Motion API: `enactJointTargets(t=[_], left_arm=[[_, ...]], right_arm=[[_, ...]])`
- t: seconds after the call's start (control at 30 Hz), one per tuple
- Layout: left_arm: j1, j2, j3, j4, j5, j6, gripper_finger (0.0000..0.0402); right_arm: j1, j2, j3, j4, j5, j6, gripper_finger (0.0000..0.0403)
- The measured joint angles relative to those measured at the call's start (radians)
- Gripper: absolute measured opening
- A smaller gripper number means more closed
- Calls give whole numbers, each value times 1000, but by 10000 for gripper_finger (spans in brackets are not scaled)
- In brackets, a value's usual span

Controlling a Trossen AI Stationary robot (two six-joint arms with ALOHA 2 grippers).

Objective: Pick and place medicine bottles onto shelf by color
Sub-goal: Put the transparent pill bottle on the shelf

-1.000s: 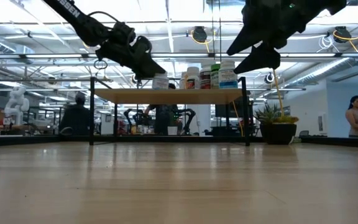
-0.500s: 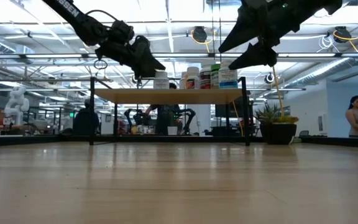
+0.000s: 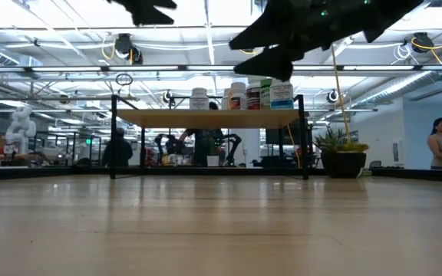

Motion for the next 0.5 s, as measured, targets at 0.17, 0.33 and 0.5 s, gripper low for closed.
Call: enactJointTargets(t=[0.17,0.33,0.5], left_arm=[[-261,-111,0,-403,-190,-173,354],[-562,-129,-2,-812,-297,-549,354],[-844,-85,-5,-945,-361,-909,354]], right_arm=[[0,89,0,87,-8,-11,318],[33,162,20,160,-53,21,318],[93,274,122,170,-78,-21,318]])
